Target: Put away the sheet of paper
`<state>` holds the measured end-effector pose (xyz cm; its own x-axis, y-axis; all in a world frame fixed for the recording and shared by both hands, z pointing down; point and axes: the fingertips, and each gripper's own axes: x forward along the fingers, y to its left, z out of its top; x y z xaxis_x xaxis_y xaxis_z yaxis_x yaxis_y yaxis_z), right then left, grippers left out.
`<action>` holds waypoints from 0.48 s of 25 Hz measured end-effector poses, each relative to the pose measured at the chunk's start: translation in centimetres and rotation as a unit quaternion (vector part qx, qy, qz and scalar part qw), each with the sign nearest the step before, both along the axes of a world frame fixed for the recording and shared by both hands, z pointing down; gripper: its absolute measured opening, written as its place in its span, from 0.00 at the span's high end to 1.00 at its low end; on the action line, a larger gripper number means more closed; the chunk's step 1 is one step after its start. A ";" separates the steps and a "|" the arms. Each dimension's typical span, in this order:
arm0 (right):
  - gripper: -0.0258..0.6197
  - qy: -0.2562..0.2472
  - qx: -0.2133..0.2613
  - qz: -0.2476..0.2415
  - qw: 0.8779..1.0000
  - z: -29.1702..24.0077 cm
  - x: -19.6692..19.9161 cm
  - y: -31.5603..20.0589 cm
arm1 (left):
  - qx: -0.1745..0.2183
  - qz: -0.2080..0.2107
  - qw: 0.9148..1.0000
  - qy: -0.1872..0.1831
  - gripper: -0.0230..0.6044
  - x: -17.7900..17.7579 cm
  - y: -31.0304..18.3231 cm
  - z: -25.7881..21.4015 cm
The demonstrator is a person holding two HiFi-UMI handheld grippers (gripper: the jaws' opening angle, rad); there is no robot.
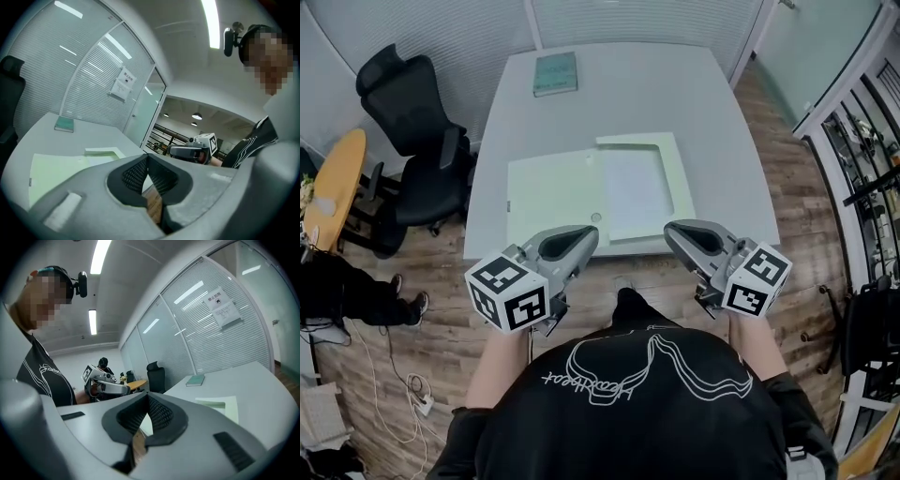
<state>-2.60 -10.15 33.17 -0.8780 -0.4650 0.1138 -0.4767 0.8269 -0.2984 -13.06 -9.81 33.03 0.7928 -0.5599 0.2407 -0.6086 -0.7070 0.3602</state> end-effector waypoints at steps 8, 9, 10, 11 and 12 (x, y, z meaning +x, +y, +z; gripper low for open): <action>0.95 0.011 0.020 -0.008 1.000 -1.0 -0.4 1.0 | 0.027 0.005 1.000 -0.004 0.95 0.6 1.0 -1.5; 0.95 0.011 0.020 -0.007 1.000 -1.0 -0.3 0.9 | 0.029 0.004 1.000 -0.005 0.95 0.7 1.0 -1.5; 0.95 0.011 0.018 -0.006 1.000 -0.9 -0.3 0.8 | 0.030 0.002 1.000 -0.006 0.95 0.7 0.9 -1.5; 0.95 0.010 0.016 -0.005 1.000 -0.8 -0.2 0.7 | 0.029 0.001 1.000 -0.006 0.95 0.8 0.8 -1.4; 0.95 0.009 0.014 -0.005 1.000 -0.7 -0.1 0.5 | 0.029 0.001 1.000 -0.006 0.95 0.9 0.6 -1.4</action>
<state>-2.72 -9.70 32.42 -0.8804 -0.4595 0.1173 -0.4736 0.8394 -0.2666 -12.18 -9.23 31.66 0.7911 -0.5717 0.2174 -0.6113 -0.7271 0.3124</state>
